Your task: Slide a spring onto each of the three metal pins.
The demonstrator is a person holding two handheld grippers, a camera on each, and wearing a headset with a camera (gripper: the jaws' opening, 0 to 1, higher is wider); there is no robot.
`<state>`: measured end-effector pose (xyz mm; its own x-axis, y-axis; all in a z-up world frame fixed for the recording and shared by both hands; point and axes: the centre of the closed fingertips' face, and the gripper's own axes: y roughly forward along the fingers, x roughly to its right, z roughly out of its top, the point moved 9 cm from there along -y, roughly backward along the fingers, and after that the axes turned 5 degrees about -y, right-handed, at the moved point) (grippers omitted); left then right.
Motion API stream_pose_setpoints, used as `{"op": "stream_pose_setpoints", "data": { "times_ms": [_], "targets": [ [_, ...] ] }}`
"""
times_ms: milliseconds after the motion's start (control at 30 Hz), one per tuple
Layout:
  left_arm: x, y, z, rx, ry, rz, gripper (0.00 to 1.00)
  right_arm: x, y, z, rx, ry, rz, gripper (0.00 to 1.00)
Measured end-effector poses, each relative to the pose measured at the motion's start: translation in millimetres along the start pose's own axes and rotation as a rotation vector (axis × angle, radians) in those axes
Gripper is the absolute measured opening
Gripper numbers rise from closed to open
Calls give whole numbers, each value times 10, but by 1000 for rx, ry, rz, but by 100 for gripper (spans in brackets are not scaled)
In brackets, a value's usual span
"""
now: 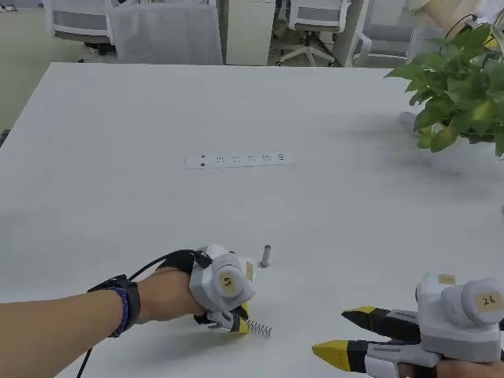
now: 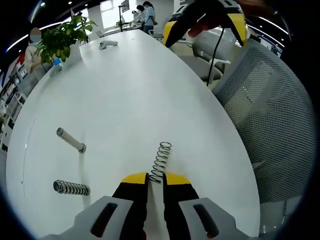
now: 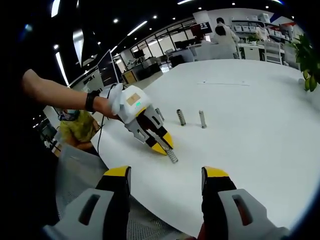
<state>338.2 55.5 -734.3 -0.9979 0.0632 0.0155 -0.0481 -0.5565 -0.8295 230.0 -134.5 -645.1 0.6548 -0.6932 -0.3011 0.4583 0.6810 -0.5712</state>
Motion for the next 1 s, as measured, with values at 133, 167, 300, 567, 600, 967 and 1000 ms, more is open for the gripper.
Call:
{"op": "stream_pose_setpoints", "data": {
  "times_ms": [133,167,300,567,600,967,1000],
  "targets": [
    [2,-24,-27,-8,-13,4,7,-6,14,5,2,-1,4,56],
    [5,-23,-26,-7,-16,3,12,-7,19,4,0,-4,5,56],
    [33,-15,18,10,13,-4,18,-21,32,0,-3,-5,10,56],
    [59,43,42,-1,22,-25,5,-56,47,-17,-14,-12,19,57],
    [76,43,31,1,13,-30,3,-54,45,-21,-14,-12,20,57],
    [121,-66,-111,3,-98,11,2,-61,62,-23,-24,-23,31,57],
    [133,-89,-135,5,-104,15,2,-68,70,-20,-24,-24,33,57]
  ]
}}
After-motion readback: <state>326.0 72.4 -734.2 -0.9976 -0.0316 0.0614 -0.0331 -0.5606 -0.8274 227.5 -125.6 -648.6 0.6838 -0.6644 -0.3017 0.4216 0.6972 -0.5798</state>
